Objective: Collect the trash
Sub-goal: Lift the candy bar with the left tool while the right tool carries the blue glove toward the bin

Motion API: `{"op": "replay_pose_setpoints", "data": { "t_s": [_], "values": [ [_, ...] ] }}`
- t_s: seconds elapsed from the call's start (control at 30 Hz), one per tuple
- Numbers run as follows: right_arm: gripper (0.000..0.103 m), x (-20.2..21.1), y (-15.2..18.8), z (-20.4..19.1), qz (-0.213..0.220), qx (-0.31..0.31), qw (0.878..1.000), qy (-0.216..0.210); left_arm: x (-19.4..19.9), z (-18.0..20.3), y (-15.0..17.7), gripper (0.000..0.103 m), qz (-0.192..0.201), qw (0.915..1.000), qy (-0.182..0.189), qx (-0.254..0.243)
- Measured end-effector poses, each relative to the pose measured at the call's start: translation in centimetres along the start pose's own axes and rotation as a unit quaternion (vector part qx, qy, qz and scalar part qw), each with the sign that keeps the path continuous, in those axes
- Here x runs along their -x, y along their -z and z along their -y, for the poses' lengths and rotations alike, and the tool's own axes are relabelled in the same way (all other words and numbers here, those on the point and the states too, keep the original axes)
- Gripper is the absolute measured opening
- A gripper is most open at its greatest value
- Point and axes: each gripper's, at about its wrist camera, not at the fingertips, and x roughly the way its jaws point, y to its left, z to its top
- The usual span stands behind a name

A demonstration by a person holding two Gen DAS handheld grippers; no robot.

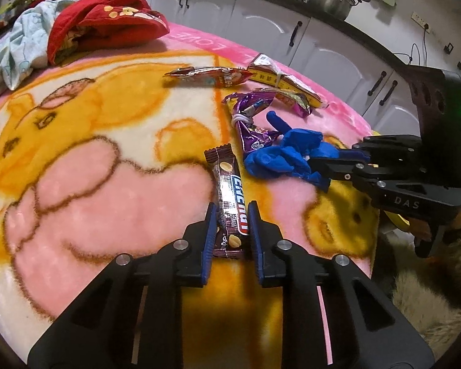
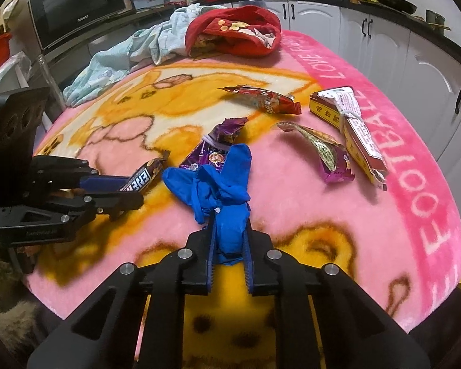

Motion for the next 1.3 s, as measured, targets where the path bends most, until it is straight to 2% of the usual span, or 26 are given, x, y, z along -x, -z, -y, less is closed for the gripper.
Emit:
{"op": "replay_pose_setpoints", "data": {
  "t_s": [0.57, 1.3],
  "values": [
    [0.011, 3.8, 0.7, 0.6, 0.03, -0.02, 0.999, 0.018, 2.3, 1.7, -0.4, 0.013, 0.026, 0.9996, 0.006, -0.01],
    [0.011, 10.6, 2.9, 2.9, 0.074, -0.051, 0.994, 0.055, 3.1, 7.6, -2.9, 0.013, 0.06, 0.9963, 0.03, -0.054]
  ]
}}
